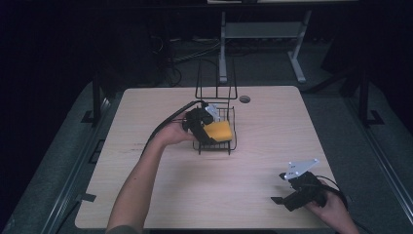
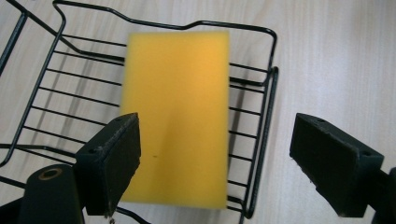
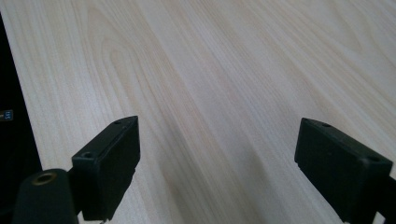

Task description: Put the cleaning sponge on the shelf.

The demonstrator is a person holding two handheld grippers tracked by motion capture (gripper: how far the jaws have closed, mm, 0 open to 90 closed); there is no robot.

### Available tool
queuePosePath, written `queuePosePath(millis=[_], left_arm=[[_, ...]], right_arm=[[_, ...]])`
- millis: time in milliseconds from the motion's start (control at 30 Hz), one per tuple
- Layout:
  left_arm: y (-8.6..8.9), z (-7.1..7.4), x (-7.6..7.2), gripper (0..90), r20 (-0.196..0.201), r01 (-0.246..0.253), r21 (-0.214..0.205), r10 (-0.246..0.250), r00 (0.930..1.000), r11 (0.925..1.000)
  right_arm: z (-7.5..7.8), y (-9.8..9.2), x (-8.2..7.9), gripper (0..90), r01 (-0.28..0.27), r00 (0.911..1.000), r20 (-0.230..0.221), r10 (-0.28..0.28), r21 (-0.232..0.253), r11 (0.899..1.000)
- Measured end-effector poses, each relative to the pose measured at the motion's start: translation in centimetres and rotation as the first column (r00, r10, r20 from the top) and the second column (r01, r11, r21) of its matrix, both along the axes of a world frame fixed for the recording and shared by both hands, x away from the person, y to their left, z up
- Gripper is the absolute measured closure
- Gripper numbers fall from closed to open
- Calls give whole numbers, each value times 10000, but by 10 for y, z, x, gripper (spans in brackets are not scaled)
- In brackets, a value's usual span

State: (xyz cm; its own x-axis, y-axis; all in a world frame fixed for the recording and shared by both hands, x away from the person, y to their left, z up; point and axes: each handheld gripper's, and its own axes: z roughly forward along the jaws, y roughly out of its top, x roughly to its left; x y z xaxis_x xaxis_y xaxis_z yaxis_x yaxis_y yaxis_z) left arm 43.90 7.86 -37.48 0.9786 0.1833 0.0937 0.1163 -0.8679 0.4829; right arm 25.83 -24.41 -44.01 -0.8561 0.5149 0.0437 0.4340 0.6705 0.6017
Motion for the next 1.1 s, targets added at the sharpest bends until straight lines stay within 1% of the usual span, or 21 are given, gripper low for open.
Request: queuePosePath(millis=[200, 233, 267, 300, 333, 400, 533, 567, 633, 667, 733, 800, 833, 900, 933, 967, 1100], left_arm=[[7, 1, -10, 160, 31, 123, -12, -123, 9999, 9999], [9, 2, -13, 160, 36, 195, 69, -195, 9998, 9998], [9, 3, -15, 160, -16, 160, 100, -160, 9999, 9998], [9, 3, -18, 160, 53, 251, 202, -252, 9997, 9995], [10, 4, -21, 160, 66, 237, 228, -239, 9997, 9995], [12, 6, -26, 160, 69, 257, 60, -257, 9996, 9997], [16, 7, -35, 160, 144, 218, -3, -217, 9997, 9998], [17, 7, -37, 160, 217, 247, 29, -247, 9995, 9997], [20, 5, -42, 162, 254, 219, -63, -218, 9994, 9997], [22, 3, -45, 163, 157, 120, -182, -117, 9998, 9998], [25, 0, -49, 164, 137, 108, -257, -105, 9999, 9996], [28, -3, -53, 164, 56, 99, -164, -99, 9999, 9998], [29, -4, -56, 163, 110, 116, -160, -114, 9999, 9998], [32, -5, -60, 164, 94, 133, -209, -131, 9999, 9997], [33, -6, -62, 164, 27, 102, -207, -102, 9999, 9997], [34, -7, -64, 163, 74, 129, -154, -128, 9999, 9998], [38, -10, -69, 164, 4, 51, -258, -51, 10000, 9997]], right_arm=[[0, 1, 0, 139, 2, 10000, -33, -2, 1, 10000], [0, 1, 0, 139, -12, 10000, -29, 12, -9, 10000], [1, 1, 0, 139, -12, 10000, -12, 12, -21, 10000], [1, 1, 0, 139, 1, 10000, -10, -1, -21, 10000], [1, 1, 1, 139, -18, 10000, 50, 18, -58, 10000], [1, 0, 1, 139, -50, 9999, 88, 51, -49, 10000], [2, -1, 1, 139, -63, 9998, 169, 63, -42, 10000], [2, -1, 1, 139, -56, 9998, 169, 57, -33, 10000], [2, -1, 1, 139, -26, 9999, 168, 26, -9, 10000], [2, -1, 1, 139, -18, 9999, 164, 18, -14, 10000], [2, -1, 1, 139, -7, 9998, 177, 8, -57, 10000], [2, 0, 1, 139, 8, 9999, 144, -7, -57, 10000], [2, 1, 1, 139, -28, 9999, 148, 29, -43, 10000], [2, 2, 1, 139, -63, 9999, 130, 65, -90, 9999], [1, 2, 1, 139, -88, 9998, 160, 89, -93, 9999], [1, 2, 1, 139, -82, 9998, 156, 84, -87, 9999], [1, 2, 0, 139, -52, 9999, 156, 54, -107, 9999]])
